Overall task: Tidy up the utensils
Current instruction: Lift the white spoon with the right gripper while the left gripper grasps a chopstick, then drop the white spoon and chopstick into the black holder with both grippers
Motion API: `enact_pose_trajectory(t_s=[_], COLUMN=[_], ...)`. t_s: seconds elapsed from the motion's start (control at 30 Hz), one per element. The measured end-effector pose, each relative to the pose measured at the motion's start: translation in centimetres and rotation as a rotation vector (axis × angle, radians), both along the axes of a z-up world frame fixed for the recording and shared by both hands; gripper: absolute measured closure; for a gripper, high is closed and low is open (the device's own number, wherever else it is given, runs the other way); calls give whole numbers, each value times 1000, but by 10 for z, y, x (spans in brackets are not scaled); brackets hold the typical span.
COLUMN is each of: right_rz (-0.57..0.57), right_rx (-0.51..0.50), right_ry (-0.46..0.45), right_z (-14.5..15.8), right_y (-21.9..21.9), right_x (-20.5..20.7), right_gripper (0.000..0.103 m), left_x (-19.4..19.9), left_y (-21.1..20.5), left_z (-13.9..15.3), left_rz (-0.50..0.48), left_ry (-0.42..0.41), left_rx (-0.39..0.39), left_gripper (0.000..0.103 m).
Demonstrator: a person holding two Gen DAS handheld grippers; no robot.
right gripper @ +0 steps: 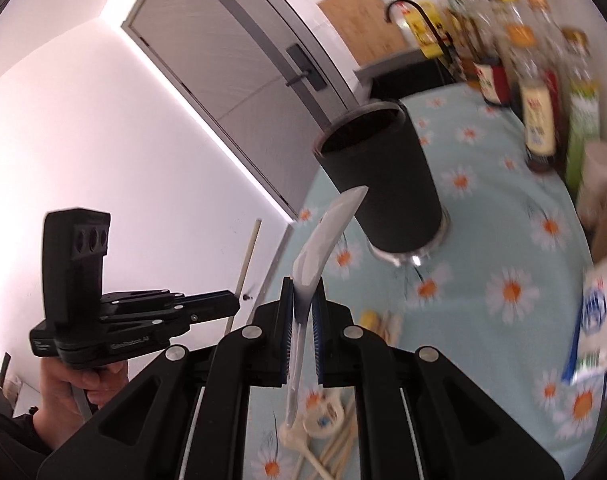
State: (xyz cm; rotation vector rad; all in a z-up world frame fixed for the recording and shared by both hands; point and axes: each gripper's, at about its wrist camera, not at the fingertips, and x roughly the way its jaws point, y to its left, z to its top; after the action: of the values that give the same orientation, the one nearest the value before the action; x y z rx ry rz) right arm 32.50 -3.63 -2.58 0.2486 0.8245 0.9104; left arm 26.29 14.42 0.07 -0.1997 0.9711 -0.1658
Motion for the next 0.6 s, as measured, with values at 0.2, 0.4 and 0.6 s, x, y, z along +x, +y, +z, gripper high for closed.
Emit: enact_pose_trajectory(t_s=[0.2, 0.4, 0.6], right_rz=[-52, -94, -164], right_rx=[-9, -10, 14], right_ry=[-114, -255, -343], right_z=[33, 73, 97], right_y=[21, 34, 41], right_x=[25, 47, 79], right_gripper=[93, 93, 93], left_x=[20, 43, 68], left_y=[-3, 11, 24], left_z=[47, 76, 100], left_rz=[-44, -30, -14], left_ry=[-201, -383, -511], left_rx=[-56, -120, -152], left_gripper=[100, 100, 100])
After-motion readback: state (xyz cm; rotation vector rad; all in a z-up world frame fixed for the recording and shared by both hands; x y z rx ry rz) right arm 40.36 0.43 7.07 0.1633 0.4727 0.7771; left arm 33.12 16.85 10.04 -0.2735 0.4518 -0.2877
